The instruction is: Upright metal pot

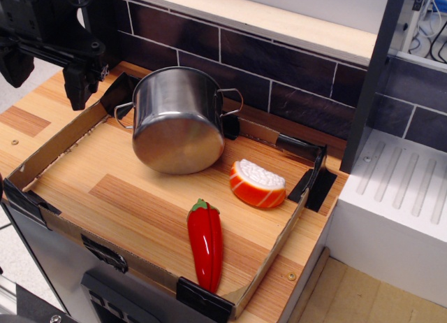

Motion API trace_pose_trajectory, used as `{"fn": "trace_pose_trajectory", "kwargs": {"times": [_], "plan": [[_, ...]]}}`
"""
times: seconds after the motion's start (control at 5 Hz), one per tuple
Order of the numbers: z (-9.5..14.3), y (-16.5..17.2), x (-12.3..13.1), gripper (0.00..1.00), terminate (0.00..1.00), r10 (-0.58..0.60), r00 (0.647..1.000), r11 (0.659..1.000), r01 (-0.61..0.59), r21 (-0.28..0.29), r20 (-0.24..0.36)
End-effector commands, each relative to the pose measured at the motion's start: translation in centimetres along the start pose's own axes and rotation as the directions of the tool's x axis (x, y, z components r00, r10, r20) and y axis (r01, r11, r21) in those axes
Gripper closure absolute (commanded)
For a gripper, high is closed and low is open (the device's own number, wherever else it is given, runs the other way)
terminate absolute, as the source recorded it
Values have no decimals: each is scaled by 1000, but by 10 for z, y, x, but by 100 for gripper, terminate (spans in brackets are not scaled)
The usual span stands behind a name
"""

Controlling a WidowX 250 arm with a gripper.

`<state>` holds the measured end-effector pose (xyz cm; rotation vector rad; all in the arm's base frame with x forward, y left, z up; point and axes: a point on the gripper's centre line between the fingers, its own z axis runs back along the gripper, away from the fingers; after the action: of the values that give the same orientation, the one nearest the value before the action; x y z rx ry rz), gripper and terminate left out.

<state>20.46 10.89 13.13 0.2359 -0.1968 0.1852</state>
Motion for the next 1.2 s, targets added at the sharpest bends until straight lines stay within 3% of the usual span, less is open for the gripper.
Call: {"fn": "trace_pose_trajectory", "kwargs": {"times": [0.0, 0.2, 0.4, 0.6, 0.8, 1.0], "plan": [[0, 0, 0, 0, 0, 0, 1000, 1000, 0, 0, 0], [21, -17, 14, 0, 0, -147, 984, 989, 147, 1, 106], [40, -39, 27, 0, 0, -286, 942, 957, 288, 13, 177], [54, -69, 39, 0, 0, -446, 857, 888, 460, 5, 257], [47, -93, 53, 0, 0, -575, 760, 803, 596, 29, 302], [29, -110, 68, 0, 0, -639, 709, 753, 655, 56, 299]]}}
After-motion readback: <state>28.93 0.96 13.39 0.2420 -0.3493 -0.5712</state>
